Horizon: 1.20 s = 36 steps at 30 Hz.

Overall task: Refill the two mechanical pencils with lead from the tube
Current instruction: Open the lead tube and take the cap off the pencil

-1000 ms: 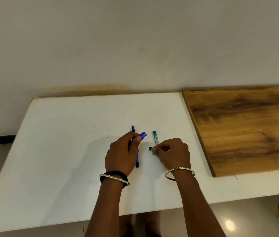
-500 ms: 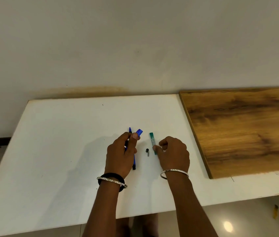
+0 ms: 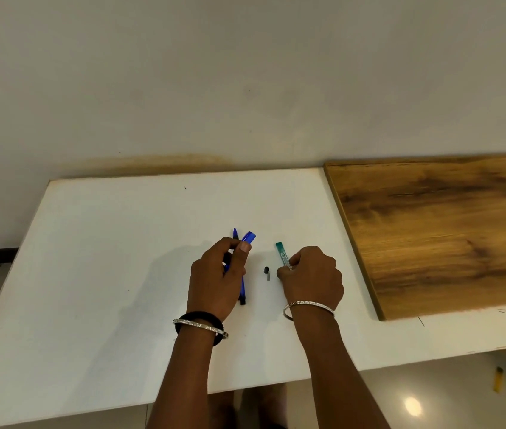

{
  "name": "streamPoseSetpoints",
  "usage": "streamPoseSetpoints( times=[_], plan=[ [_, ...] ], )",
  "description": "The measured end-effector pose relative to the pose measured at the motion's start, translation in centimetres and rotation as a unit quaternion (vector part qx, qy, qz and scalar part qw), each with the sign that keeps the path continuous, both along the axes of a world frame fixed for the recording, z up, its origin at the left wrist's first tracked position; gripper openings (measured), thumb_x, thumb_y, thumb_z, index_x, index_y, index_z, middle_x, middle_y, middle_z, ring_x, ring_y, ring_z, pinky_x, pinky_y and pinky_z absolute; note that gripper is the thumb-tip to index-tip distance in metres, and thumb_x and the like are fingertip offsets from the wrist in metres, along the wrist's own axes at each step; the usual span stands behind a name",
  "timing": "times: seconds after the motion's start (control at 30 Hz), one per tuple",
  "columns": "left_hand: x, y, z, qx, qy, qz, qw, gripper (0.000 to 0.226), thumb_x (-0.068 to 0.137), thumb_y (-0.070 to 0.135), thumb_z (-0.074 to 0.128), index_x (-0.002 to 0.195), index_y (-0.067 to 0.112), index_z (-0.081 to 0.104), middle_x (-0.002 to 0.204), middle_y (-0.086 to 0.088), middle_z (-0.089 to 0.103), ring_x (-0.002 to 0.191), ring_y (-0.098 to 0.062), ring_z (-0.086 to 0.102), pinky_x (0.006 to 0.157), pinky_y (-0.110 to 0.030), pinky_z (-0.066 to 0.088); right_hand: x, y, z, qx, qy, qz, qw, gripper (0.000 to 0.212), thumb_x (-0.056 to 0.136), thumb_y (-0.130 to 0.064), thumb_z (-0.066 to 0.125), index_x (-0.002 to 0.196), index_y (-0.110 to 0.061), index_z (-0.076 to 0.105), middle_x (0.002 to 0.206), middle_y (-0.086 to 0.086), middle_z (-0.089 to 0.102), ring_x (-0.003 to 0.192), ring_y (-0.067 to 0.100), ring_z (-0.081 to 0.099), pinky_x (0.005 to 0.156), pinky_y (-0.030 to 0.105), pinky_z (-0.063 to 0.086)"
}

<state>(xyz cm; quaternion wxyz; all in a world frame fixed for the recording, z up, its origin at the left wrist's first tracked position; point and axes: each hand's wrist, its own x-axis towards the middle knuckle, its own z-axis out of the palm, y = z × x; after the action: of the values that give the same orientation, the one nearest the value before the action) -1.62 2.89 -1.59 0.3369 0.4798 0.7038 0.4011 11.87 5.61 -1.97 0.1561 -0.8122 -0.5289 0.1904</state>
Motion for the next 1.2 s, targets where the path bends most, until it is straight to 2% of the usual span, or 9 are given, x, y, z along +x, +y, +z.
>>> streamPoseSetpoints(
  times=[0.13,0.27,0.43,0.57,0.67,0.77,0.97,1.1,1.2],
  plan=[
    [0.1,0.0,0.0,0.0,-0.007,0.001,1.0,0.033,0.094,0.043,0.048,0.103,0.019,0.067,0.074,0.003,0.064,0.061,-0.002,0.059,0.057,-0.013,0.04,0.7,0.4,-0.6,-0.027,0.085,-0.039,0.995,0.025,0.071,-0.029,0.082,0.09,-0.015,0.072,0.09,0.004,0.073,0.083,0.024,0.069,0.065,0.026,0.047],
    [0.5,0.1,-0.1,-0.003,-0.008,-0.003,1.0,0.032,0.094,0.042,0.05,0.106,0.018,0.067,0.078,0.003,0.064,0.065,-0.002,0.061,0.06,-0.014,0.043,1.1,0.7,-1.2,-0.048,0.116,-0.042,0.991,0.022,0.068,-0.029,0.083,0.082,-0.015,0.076,0.083,0.002,0.074,0.066,0.013,0.058,0.066,0.025,0.046],
    [0.9,0.1,-0.1,-0.008,-0.016,0.008,1.0,0.031,0.092,0.043,0.054,0.103,0.017,0.066,0.079,-0.001,0.065,0.073,-0.015,0.063,0.065,-0.021,0.048,1.7,0.9,-0.9,0.006,0.175,-0.053,0.983,0.015,0.067,-0.029,0.083,0.072,-0.018,0.075,0.063,-0.008,0.066,0.055,0.005,0.056,0.06,0.021,0.046],
    [1.4,0.3,0.1,-0.006,-0.036,0.015,0.999,0.02,0.087,0.045,0.062,0.086,0.026,0.065,0.064,0.007,0.053,0.055,-0.007,0.049,0.054,-0.011,0.037,2.5,1.0,0.4,0.004,0.375,-0.012,0.927,0.008,0.069,-0.02,0.083,0.066,-0.022,0.075,0.063,-0.005,0.073,0.06,0.009,0.068,0.055,0.018,0.05],
    [1.9,0.5,0.4,-0.011,-0.078,0.013,0.997,0.02,0.082,0.043,0.068,0.099,0.031,0.069,0.074,0.006,0.062,0.064,-0.004,0.055,0.06,-0.006,0.041,2.5,0.6,1.1,-0.041,0.467,0.066,0.881,0.005,0.07,-0.022,0.081,0.073,-0.022,0.078,0.072,0.0,0.077,0.065,0.011,0.072,0.053,0.015,0.053],
    [1.9,0.6,0.4,-0.014,-0.097,0.023,0.995,0.029,0.081,0.041,0.07,0.104,0.024,0.071,0.085,-0.001,0.069,0.078,-0.013,0.06,0.068,-0.015,0.044,2.5,0.6,1.4,-0.046,0.501,0.109,0.857,0.005,0.073,-0.019,0.079,0.076,-0.022,0.079,0.075,0.005,0.077,0.067,0.014,0.072,0.057,0.018,0.055],
    [1.7,0.8,0.4,-0.024,-0.154,0.045,0.987,0.01,0.079,0.035,0.074,0.085,0.028,0.071,0.088,0.002,0.072,0.087,-0.01,0.063,0.066,-0.017,0.043,2.6,0.7,1.5,-0.045,0.521,0.137,0.841,0.01,0.077,-0.013,0.078,0.085,-0.019,0.077,0.083,0.009,0.077,0.072,0.018,0.072,0.06,0.022,0.056],
    [1.7,0.6,0.3,-0.017,-0.12,0.026,0.992,0.014,0.08,0.032,0.073,0.087,0.021,0.072,0.084,0.002,0.073,0.082,-0.012,0.067,0.067,-0.011,0.045,2.6,1.2,1.8,0.023,0.562,0.068,0.824,0.017,0.082,-0.018,0.073,0.099,-0.016,0.075,0.092,0.006,0.077,0.077,0.021,0.073,0.062,0.027,0.058],
    [2.1,0.5,0.4,-0.02,-0.069,0.0,0.997,0.011,0.081,0.035,0.072,0.088,0.026,0.07,0.078,0.007,0.071,0.072,-0.007,0.065,0.063,-0.008,0.045,2.4,1.3,1.7,0.053,0.554,0.064,0.828,0.016,0.083,-0.022,0.072,0.097,-0.018,0.076,0.093,0.003,0.077,0.079,0.02,0.073,0.062,0.026,0.058]
  ],
)
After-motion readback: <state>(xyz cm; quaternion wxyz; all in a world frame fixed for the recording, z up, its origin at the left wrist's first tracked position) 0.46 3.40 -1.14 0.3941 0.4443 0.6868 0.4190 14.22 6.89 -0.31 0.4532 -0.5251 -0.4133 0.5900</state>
